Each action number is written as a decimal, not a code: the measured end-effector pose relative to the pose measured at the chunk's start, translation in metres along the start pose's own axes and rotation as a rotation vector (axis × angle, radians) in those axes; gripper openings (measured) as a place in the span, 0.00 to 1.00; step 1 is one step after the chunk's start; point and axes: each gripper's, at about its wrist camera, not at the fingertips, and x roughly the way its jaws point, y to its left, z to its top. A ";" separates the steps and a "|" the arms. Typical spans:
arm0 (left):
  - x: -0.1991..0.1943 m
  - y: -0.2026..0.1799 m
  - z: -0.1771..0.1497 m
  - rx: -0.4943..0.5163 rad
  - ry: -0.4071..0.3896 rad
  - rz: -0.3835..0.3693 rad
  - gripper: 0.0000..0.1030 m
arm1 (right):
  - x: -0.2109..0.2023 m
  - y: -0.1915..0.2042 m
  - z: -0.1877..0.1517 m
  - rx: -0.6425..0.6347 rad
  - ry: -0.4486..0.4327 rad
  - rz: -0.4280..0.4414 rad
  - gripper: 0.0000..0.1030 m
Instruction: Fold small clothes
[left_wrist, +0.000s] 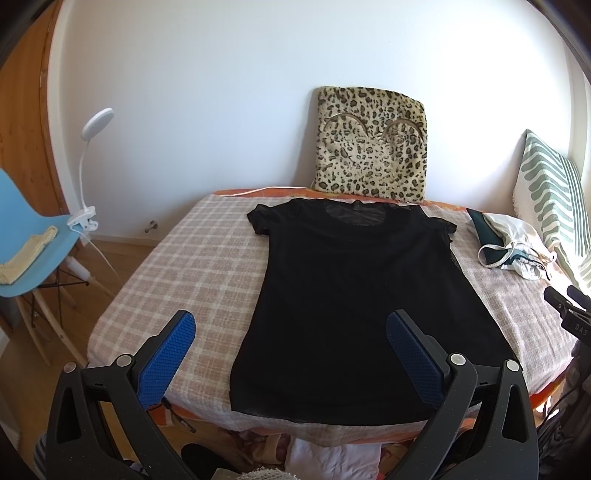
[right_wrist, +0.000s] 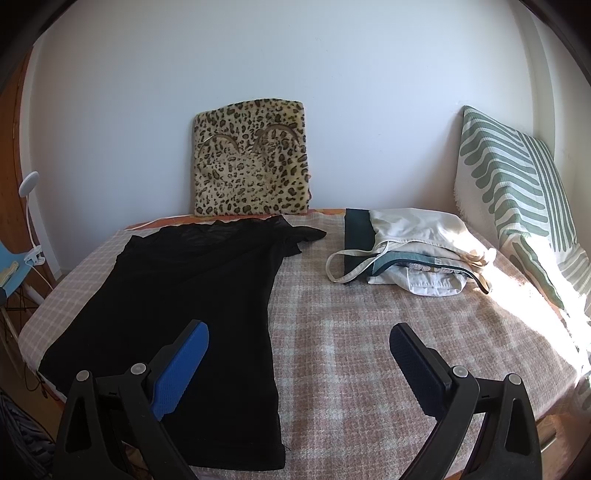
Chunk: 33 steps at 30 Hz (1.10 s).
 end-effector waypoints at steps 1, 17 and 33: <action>0.000 0.000 0.000 0.001 0.000 0.001 1.00 | 0.000 0.000 0.000 0.000 0.000 0.000 0.97; 0.017 0.011 -0.001 0.028 0.015 0.019 1.00 | 0.003 0.002 0.001 0.007 0.003 0.007 0.97; 0.067 0.046 -0.016 0.086 0.181 -0.085 0.86 | 0.034 0.043 0.041 0.022 0.062 0.199 0.92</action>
